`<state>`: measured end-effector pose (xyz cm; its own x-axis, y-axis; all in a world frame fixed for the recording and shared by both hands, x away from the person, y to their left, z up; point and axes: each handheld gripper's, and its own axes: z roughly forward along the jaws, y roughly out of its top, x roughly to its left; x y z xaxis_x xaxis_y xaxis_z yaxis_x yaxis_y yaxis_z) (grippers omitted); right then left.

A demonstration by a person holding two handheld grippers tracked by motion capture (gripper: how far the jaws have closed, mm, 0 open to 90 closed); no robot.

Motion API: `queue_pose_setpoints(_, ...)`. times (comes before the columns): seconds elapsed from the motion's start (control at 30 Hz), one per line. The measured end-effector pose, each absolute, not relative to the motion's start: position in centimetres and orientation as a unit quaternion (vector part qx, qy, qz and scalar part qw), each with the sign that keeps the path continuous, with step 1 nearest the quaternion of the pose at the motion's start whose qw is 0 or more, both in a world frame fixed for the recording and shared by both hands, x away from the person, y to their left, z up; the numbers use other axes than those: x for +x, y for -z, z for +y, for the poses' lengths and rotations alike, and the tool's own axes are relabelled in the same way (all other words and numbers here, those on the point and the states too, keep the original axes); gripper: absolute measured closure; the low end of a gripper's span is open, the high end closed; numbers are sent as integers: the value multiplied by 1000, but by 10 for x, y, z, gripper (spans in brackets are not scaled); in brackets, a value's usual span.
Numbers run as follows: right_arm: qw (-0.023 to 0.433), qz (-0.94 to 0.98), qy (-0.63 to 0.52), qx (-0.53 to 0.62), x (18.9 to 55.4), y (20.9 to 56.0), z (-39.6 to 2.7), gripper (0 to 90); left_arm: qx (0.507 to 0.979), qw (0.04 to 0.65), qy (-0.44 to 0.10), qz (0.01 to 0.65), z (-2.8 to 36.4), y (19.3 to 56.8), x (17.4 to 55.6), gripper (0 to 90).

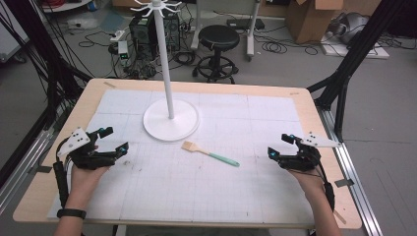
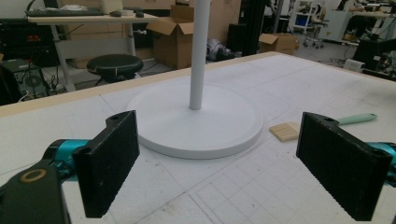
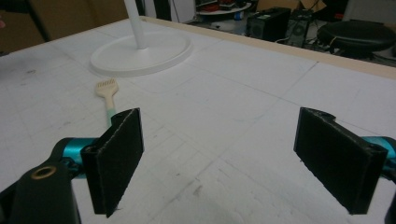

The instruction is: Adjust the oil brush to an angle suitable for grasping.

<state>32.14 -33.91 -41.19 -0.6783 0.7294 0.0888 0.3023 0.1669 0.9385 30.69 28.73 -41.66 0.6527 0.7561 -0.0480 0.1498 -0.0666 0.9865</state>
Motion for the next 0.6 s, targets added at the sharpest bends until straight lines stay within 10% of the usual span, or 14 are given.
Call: queue_pose_setpoints(0.6, 159, 785, -517, 303, 353, 407, -272, 169, 683, 600, -253, 329, 288, 417, 308, 139)
